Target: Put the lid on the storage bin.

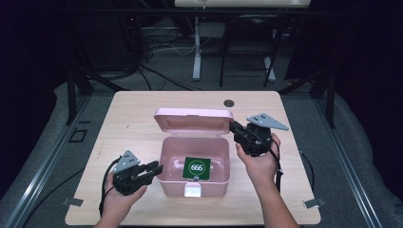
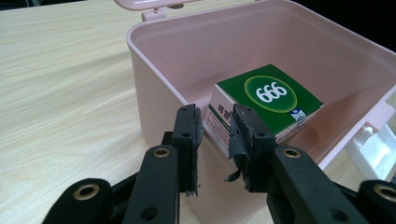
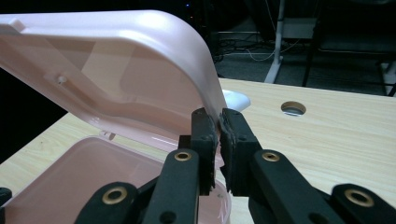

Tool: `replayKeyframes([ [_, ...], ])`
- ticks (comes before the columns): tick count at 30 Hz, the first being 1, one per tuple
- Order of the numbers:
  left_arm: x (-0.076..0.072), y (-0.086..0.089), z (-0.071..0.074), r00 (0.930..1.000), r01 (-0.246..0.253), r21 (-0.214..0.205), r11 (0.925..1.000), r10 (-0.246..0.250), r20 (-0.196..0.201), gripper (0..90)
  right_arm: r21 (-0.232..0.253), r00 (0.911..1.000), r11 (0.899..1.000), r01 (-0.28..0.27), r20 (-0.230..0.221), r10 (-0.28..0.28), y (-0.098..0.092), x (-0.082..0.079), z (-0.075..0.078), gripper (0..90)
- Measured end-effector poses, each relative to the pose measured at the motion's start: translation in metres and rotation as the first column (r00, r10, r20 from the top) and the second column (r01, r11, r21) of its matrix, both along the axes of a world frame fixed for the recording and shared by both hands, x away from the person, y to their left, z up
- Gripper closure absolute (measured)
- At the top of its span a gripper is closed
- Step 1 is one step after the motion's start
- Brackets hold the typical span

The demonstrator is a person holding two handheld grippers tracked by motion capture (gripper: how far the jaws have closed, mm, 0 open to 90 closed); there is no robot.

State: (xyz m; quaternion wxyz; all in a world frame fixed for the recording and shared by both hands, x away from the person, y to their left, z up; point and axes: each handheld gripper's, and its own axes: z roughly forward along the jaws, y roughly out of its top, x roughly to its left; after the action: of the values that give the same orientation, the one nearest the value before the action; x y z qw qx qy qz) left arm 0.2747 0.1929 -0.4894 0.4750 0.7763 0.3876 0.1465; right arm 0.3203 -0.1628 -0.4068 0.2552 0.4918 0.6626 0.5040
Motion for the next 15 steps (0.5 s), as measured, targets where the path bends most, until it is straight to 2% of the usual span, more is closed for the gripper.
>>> replayKeyframes([
  [6, -0.0005, 0.0013, 0.0002, 0.9999, 0.002, -0.014, 0.9999, -0.002, -0.014, 71.6, 0.004, 0.9999, 1.0, -0.012, -0.001, 0.012, -0.0009, -0.0017, -0.0009, 83.8],
  [10, -0.0004, 0.0014, 0.0007, 0.9997, 0.006, -0.009, 0.9999, -0.007, -0.021, 70.2, 0.004, 0.9999, 1.0, -0.014, -0.002, 0.014, -0.0012, -0.0039, -0.0017, 83.7],
  [15, 0.0019, 0.0024, 0.0052, 0.9999, -0.009, -0.024, 0.9997, 0.009, -0.01, 66.3, 0.002, 0.9999, 1.0, -0.017, -0.003, 0.017, -0.0017, -0.0061, -0.0016, 83.9],
])
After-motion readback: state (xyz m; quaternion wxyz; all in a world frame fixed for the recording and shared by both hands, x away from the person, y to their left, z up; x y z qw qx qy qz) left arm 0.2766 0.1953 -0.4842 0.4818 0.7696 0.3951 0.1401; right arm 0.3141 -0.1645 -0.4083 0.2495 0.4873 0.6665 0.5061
